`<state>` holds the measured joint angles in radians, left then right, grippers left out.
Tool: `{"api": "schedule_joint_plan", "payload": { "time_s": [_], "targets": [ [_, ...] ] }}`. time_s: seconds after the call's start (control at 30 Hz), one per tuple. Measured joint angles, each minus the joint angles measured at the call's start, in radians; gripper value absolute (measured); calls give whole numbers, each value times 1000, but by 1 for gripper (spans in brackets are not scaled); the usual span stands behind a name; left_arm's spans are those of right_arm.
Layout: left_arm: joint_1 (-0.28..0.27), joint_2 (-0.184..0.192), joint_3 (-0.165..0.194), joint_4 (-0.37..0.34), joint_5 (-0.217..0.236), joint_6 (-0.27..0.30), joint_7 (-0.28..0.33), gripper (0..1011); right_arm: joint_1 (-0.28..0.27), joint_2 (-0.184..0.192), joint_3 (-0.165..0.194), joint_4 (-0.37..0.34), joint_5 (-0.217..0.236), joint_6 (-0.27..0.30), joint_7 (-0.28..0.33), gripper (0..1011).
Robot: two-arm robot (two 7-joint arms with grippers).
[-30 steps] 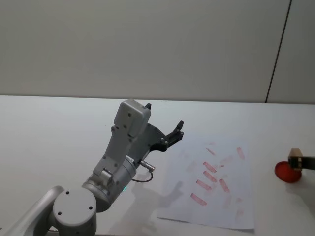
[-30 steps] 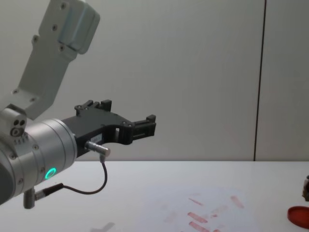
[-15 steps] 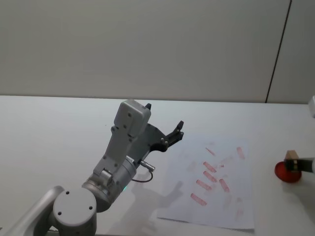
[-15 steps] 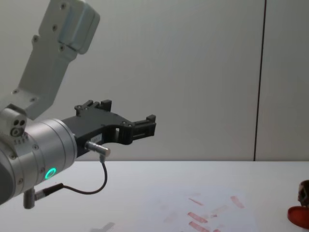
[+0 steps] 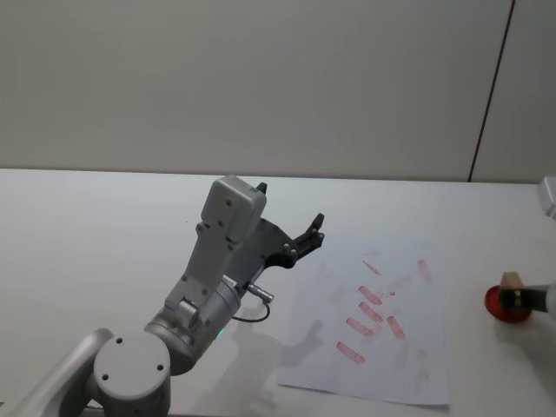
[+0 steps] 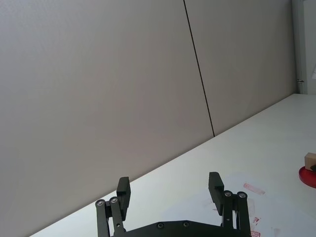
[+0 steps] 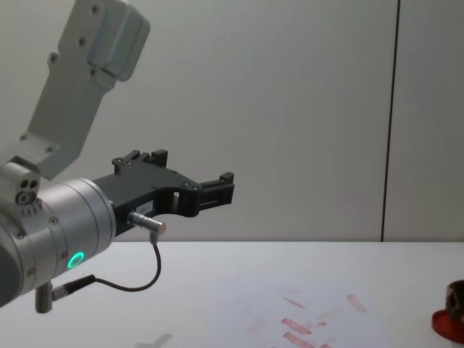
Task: Use the one hand to pick up the stamp and affix it onto the A4 paper.
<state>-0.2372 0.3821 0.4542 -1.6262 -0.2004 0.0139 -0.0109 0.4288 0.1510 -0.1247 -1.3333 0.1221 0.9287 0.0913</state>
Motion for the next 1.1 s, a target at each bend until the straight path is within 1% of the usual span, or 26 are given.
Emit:
{"api": "schedule_joint_plan", "payload": {
  "time_s": [0.53, 0.6, 0.67, 0.7, 0.77, 0.8, 0.83, 0.87, 0.9, 0.97, 1.0, 1.03, 1.07, 1.1],
  "targets": [
    [0, 0, 0, 0, 0, 0, 0, 1002, -5, -3, -2, 3, -11, -5, 3, 227],
    [0, 0, 0, 0, 0, 0, 0, 1002, -5, -3, -2, 3, -12, -5, 3, 268],
    [0, 0, 0, 0, 0, 0, 0, 1002, -5, -3, -3, 3, -12, -5, 3, 346],
    [0, 0, 0, 0, 0, 0, 0, 1002, -5, -3, -3, 3, -12, -5, 3, 360],
    [0, 0, 0, 0, 0, 0, 0, 1002, -5, -4, -3, 4, -13, -6, 3, 422],
    [0, 0, 0, 0, 0, 0, 0, 1002, -5, -4, -3, 4, -13, -6, 4, 422],
    [0, 0, 0, 0, 0, 0, 0, 1002, -6, -4, -3, 4, -13, -6, 4, 491],
    [0, 0, 0, 0, 0, 0, 0, 1002, -6, -4, -3, 4, -13, -6, 4, 533],
    [0, 0, 0, 0, 0, 0, 0, 1002, -6, -4, -3, 4, -13, -6, 4, 551],
    [0, 0, 0, 0, 0, 0, 0, 1002, -6, -4, -3, 4, -13, -6, 4, 634],
    [0, 0, 0, 0, 0, 0, 0, 1002, -6, -4, -3, 4, -13, -6, 4, 651],
    [0, 0, 0, 0, 0, 0, 0, 1002, -6, -4, -3, 4, -14, -6, 4, 695],
    [0, 0, 0, 0, 0, 0, 0, 1002, -6, -4, -3, 4, -14, -6, 4, 708],
    [0, 0, 0, 0, 0, 0, 0, 1002, -6, -4, -3, 4, -14, -7, 4, 754]
  ]
}}
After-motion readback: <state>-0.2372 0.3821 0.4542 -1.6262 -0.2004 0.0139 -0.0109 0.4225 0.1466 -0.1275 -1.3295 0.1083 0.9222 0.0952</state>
